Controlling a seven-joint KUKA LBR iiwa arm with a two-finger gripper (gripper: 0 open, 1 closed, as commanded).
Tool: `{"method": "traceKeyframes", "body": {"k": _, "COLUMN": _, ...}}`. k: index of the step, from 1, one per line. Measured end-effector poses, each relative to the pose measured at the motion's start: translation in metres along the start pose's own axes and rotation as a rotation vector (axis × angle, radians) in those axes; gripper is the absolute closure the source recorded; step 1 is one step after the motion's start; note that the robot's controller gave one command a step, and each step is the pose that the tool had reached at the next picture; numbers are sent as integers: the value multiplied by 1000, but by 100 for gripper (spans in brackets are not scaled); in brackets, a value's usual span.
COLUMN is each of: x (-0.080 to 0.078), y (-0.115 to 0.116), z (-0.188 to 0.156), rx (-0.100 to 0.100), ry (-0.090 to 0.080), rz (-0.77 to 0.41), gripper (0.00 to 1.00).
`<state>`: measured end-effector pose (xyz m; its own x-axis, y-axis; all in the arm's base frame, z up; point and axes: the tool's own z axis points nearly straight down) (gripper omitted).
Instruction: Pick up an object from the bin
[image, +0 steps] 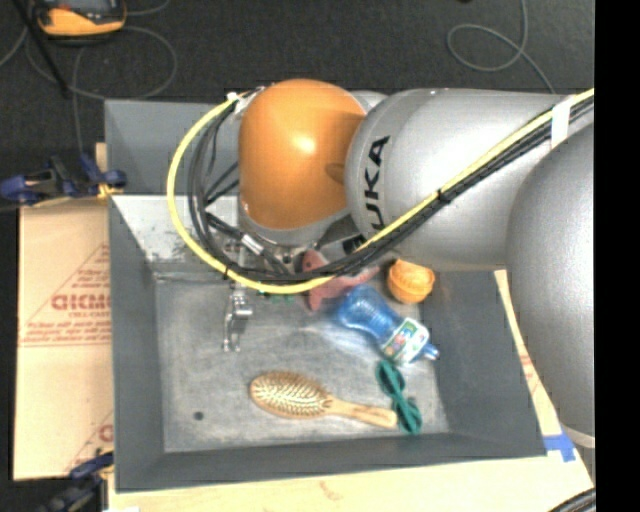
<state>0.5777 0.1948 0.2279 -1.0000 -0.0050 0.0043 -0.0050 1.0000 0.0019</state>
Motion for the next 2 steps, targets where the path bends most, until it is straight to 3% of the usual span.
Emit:
{"method": "traceKeyframes", "body": {"k": 1, "x": -2, "y": -1, "z": -4, "rx": -1, "ry": -7, "rz": 3, "gripper": 0}}
{"method": "traceKeyframes", "body": {"k": 2, "x": 21, "y": -14, "z": 14, "rx": -1, "ry": -18, "rz": -70, "gripper": 0}}
